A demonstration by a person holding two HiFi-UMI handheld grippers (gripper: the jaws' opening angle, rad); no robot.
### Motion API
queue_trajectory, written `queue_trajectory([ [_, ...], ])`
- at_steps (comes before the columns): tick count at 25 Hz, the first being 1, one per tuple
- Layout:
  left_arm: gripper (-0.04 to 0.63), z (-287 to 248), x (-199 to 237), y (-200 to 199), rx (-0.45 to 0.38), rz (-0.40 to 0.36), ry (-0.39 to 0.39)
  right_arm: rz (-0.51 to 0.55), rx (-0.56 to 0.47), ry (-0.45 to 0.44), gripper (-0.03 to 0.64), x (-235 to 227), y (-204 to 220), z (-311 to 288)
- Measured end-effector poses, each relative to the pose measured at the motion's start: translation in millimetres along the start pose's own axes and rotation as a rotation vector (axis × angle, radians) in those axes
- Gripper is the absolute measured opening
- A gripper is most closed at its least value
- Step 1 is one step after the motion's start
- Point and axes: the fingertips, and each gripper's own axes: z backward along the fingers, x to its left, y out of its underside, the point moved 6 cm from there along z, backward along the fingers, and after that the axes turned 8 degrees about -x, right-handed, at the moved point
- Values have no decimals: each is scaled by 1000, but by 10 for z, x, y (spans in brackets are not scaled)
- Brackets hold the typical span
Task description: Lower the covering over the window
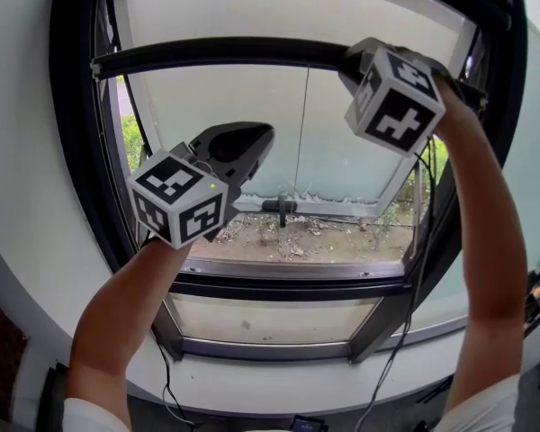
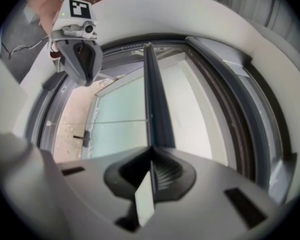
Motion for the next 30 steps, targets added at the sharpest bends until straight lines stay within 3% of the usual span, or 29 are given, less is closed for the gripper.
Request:
queue_trajectory([
  [17,18,250,-61,258,76,-25,-34,-32,18,-31,34,310,66,1],
  [25,18,296,42,289,149,-164,-90,-44,4,-85,34,601,78,-28],
  [30,20,285,136,218,211,-335,-151,-29,-2,-102,34,825,99,-25],
])
